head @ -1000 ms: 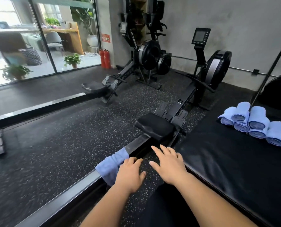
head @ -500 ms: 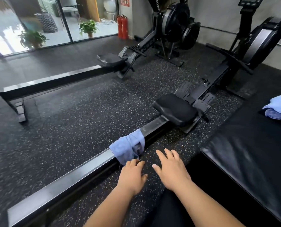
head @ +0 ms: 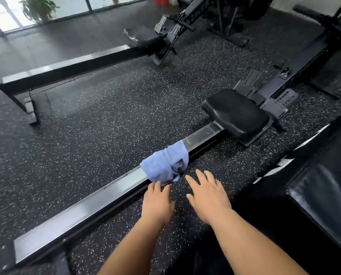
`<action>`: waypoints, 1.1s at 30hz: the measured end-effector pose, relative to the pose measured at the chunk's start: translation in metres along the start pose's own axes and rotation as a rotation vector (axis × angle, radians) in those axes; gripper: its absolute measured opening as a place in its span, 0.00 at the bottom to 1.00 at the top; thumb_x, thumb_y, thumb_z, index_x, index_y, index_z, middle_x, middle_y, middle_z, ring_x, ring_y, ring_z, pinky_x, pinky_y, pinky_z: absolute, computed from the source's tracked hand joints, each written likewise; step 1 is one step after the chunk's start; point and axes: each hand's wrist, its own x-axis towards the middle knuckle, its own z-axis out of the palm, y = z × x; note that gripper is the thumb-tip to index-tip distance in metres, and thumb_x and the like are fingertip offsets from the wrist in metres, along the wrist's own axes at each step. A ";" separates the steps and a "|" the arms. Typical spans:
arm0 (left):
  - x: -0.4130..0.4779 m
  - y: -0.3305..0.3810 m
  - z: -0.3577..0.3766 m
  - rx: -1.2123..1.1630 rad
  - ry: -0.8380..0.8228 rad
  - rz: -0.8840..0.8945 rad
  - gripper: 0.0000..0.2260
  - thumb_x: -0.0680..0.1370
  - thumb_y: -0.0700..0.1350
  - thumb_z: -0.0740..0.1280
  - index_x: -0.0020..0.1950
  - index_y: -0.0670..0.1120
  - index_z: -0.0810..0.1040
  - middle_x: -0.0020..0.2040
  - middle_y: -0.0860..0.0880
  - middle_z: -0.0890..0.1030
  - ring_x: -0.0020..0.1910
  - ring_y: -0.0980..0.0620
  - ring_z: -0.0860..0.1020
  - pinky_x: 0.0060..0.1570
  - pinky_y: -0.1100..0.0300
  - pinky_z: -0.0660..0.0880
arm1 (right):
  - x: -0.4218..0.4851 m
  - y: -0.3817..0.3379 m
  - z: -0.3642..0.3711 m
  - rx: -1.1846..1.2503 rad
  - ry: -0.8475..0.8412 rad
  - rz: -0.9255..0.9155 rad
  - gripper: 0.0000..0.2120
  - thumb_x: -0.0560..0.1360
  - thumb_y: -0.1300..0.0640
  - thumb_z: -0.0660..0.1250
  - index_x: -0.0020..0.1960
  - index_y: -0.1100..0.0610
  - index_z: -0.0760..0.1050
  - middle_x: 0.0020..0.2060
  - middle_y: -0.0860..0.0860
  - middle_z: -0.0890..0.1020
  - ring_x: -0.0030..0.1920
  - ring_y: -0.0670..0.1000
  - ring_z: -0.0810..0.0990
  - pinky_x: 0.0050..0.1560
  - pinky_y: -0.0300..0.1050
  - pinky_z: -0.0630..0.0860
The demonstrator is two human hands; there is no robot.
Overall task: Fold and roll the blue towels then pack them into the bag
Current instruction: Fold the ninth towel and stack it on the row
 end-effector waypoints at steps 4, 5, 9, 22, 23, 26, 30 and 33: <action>0.029 -0.016 0.008 0.036 -0.003 -0.042 0.32 0.81 0.59 0.64 0.83 0.50 0.60 0.84 0.41 0.55 0.81 0.38 0.54 0.80 0.46 0.57 | 0.023 0.007 0.008 0.021 -0.040 0.008 0.31 0.86 0.40 0.54 0.85 0.45 0.48 0.84 0.53 0.50 0.83 0.59 0.49 0.80 0.58 0.56; 0.035 -0.019 0.010 0.048 -0.011 -0.051 0.32 0.81 0.58 0.65 0.82 0.50 0.60 0.84 0.41 0.54 0.82 0.37 0.54 0.80 0.45 0.57 | 0.027 0.008 0.009 0.027 -0.049 0.009 0.31 0.86 0.40 0.54 0.85 0.44 0.48 0.84 0.53 0.50 0.82 0.59 0.49 0.80 0.58 0.56; 0.056 -0.031 0.020 0.108 -0.060 -0.067 0.34 0.81 0.56 0.65 0.84 0.50 0.56 0.85 0.37 0.49 0.83 0.33 0.48 0.80 0.44 0.55 | 0.044 0.008 0.018 0.084 -0.087 0.018 0.31 0.86 0.40 0.55 0.84 0.43 0.48 0.84 0.53 0.50 0.82 0.58 0.49 0.80 0.58 0.57; 0.063 -0.054 0.036 0.235 0.082 -0.045 0.20 0.79 0.46 0.61 0.71 0.45 0.73 0.66 0.48 0.71 0.61 0.42 0.69 0.61 0.49 0.69 | 0.065 0.004 0.031 0.131 -0.161 0.000 0.30 0.85 0.40 0.54 0.84 0.44 0.50 0.84 0.52 0.51 0.82 0.57 0.50 0.78 0.58 0.59; 0.061 -0.055 0.032 0.219 0.111 -0.055 0.18 0.78 0.45 0.62 0.68 0.46 0.75 0.62 0.48 0.72 0.58 0.43 0.70 0.59 0.49 0.69 | 0.065 0.004 0.031 0.133 -0.165 0.000 0.30 0.86 0.40 0.54 0.84 0.44 0.50 0.84 0.52 0.51 0.82 0.57 0.50 0.79 0.59 0.59; 0.059 -0.061 0.019 0.141 0.251 -0.081 0.15 0.76 0.43 0.68 0.62 0.48 0.79 0.59 0.50 0.77 0.55 0.44 0.73 0.55 0.49 0.72 | 0.061 0.005 0.030 0.136 -0.165 -0.005 0.30 0.86 0.40 0.54 0.84 0.45 0.51 0.84 0.52 0.52 0.82 0.57 0.50 0.79 0.59 0.58; 0.060 -0.072 -0.014 0.065 0.464 -0.098 0.10 0.77 0.45 0.71 0.58 0.51 0.84 0.58 0.54 0.82 0.55 0.46 0.74 0.55 0.51 0.70 | 0.052 0.008 0.029 0.159 -0.142 0.012 0.29 0.85 0.40 0.55 0.84 0.44 0.53 0.84 0.51 0.53 0.82 0.56 0.51 0.79 0.58 0.59; 0.060 -0.079 -0.048 0.009 0.581 -0.112 0.13 0.80 0.50 0.61 0.52 0.53 0.85 0.53 0.56 0.84 0.52 0.47 0.74 0.52 0.51 0.67 | 0.042 0.010 0.026 0.156 -0.119 0.008 0.28 0.85 0.40 0.55 0.83 0.44 0.55 0.83 0.50 0.54 0.81 0.56 0.53 0.78 0.58 0.62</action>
